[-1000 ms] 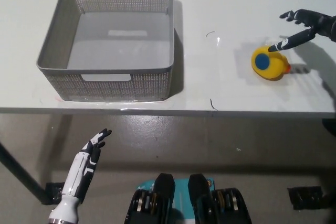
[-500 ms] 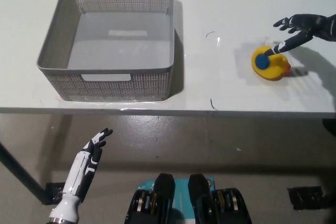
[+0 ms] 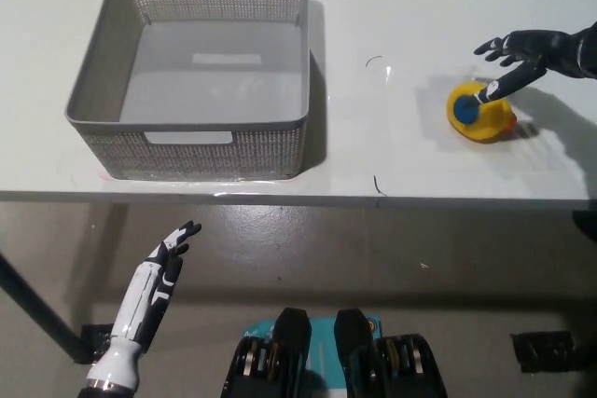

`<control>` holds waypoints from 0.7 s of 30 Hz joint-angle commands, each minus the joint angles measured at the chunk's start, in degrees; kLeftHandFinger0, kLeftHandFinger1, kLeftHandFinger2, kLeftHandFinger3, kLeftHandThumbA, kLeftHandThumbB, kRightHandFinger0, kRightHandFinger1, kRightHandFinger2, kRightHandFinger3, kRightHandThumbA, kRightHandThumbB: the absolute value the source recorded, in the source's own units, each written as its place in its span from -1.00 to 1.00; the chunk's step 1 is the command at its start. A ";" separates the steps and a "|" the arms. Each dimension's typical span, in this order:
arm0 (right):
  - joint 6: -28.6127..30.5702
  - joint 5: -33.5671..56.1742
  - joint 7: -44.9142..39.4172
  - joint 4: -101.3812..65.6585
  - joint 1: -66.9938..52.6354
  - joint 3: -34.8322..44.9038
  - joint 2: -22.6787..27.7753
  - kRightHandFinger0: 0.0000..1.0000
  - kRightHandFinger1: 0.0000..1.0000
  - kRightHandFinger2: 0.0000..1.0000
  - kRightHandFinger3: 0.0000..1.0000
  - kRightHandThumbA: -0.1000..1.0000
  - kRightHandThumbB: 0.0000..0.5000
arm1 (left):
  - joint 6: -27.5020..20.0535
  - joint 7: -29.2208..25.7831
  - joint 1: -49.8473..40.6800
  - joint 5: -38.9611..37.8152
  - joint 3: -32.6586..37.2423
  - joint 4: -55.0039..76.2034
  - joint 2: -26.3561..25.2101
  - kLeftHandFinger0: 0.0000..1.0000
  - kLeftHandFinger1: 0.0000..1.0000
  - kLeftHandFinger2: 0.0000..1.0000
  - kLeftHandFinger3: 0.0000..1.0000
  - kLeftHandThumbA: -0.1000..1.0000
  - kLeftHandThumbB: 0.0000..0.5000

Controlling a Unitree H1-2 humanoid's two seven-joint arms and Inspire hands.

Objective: Use the right hand to pick up a yellow duck toy and place it into a container on the left hand side

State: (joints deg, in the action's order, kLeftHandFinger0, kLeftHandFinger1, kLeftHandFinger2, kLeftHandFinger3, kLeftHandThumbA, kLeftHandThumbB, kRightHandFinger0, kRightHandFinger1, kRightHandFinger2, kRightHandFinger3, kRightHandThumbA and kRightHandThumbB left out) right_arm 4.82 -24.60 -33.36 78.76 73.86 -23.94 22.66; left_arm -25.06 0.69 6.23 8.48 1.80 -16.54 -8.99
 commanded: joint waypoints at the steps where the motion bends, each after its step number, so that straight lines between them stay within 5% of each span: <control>1: 0.52 -0.70 0.60 0.25 3.10 -0.81 -0.20 1.00 1.00 1.00 1.00 1.00 0.67 | -1.04 0.50 1.69 0.38 0.34 0.79 -0.94 1.00 1.00 1.00 1.00 1.00 1.00; 14: -1.41 -0.45 1.97 2.16 0.45 -0.65 -2.11 1.00 1.00 1.00 1.00 1.00 0.70 | -1.68 0.59 2.32 0.94 0.38 0.93 -1.26 1.00 1.00 1.00 1.00 1.00 1.00; 16: -0.70 0.34 1.60 2.42 -0.46 0.09 -2.24 1.00 1.00 1.00 1.00 1.00 0.52 | -1.79 0.64 2.53 0.97 0.46 0.88 -1.22 1.00 1.00 1.00 1.00 1.00 1.00; 21: 0.42 -0.43 2.18 2.49 -1.28 -0.65 -2.59 1.00 1.00 1.00 1.00 1.00 0.46 | -1.86 0.46 2.81 1.23 0.38 0.83 -1.28 1.00 1.00 1.00 1.00 1.00 1.00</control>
State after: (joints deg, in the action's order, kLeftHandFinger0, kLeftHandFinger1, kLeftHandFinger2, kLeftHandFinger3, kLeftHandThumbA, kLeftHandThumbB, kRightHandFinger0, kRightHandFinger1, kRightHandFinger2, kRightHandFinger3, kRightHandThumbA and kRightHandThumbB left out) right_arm 4.34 -24.91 -32.13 81.12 71.50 -24.31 19.85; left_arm -25.08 1.27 7.47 9.10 1.97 -16.53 -9.23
